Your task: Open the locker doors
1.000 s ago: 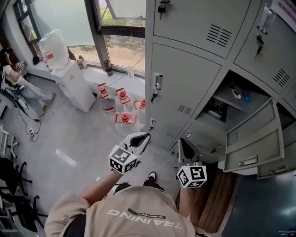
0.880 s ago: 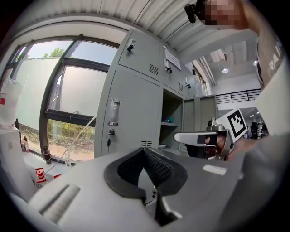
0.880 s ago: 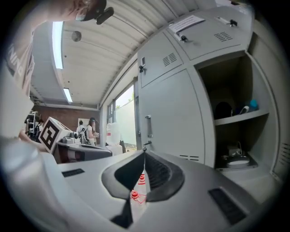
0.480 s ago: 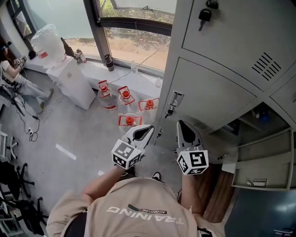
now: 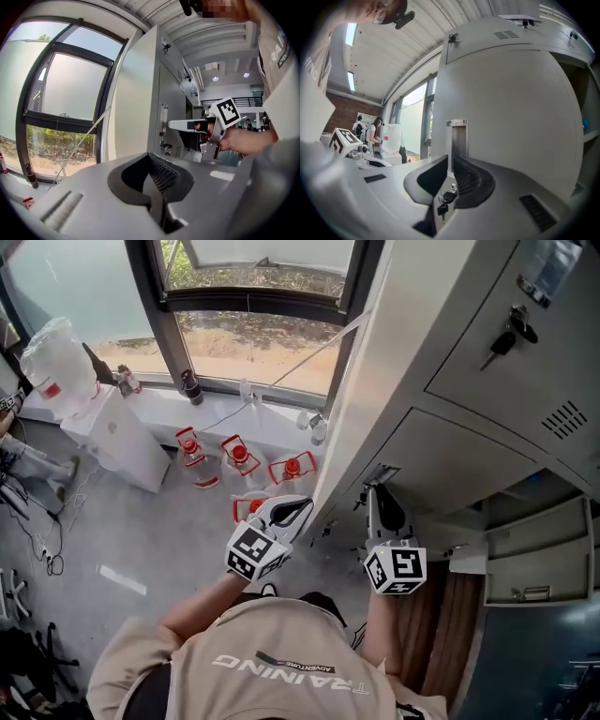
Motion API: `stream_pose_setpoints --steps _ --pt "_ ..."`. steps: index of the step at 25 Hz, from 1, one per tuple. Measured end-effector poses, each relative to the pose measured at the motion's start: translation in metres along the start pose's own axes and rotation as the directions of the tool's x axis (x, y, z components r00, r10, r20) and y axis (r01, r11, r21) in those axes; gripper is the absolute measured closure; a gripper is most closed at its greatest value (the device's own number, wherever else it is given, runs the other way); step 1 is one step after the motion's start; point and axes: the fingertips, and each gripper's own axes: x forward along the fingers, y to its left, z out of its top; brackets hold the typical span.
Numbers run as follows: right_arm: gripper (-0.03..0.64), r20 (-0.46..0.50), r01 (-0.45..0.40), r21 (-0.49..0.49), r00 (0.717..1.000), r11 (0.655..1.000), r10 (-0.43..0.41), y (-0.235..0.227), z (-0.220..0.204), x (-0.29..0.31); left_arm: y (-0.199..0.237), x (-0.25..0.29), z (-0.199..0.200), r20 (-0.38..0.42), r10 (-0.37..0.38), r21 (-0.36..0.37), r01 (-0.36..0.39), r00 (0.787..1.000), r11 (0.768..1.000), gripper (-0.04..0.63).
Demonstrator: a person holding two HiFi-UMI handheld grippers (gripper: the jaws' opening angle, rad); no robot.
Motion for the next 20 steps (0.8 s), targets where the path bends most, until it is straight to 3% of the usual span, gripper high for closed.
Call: stream_pose_setpoints --steps 5,7,14,20 --pt "0.599 -0.005 0.004 -0.016 1.000 1.000 -0.004 0.001 0.006 0.016 0.017 0.010 -0.002 0.011 -0.016 -0.057 0.017 1.000 0.998 0.588" --pt "0.557 0.002 -0.005 -0.015 1.000 1.000 0.005 0.004 0.011 0.023 0.019 0.011 -0.003 0.009 -0.025 -0.075 0.026 1.000 0.997 0.588" --pt "0.532 -0.020 0.040 -0.117 0.999 0.992 -0.043 0.010 0.011 0.029 0.021 0.013 -0.003 -0.003 -0.041 -0.065 0.041 0.999 0.997 0.588" --pt "0.532 0.003 0.023 -0.010 1.000 1.000 -0.023 0.016 0.014 0.004 0.008 -0.001 -0.005 -0.009 -0.058 -0.046 0.058 0.998 0.997 0.588"
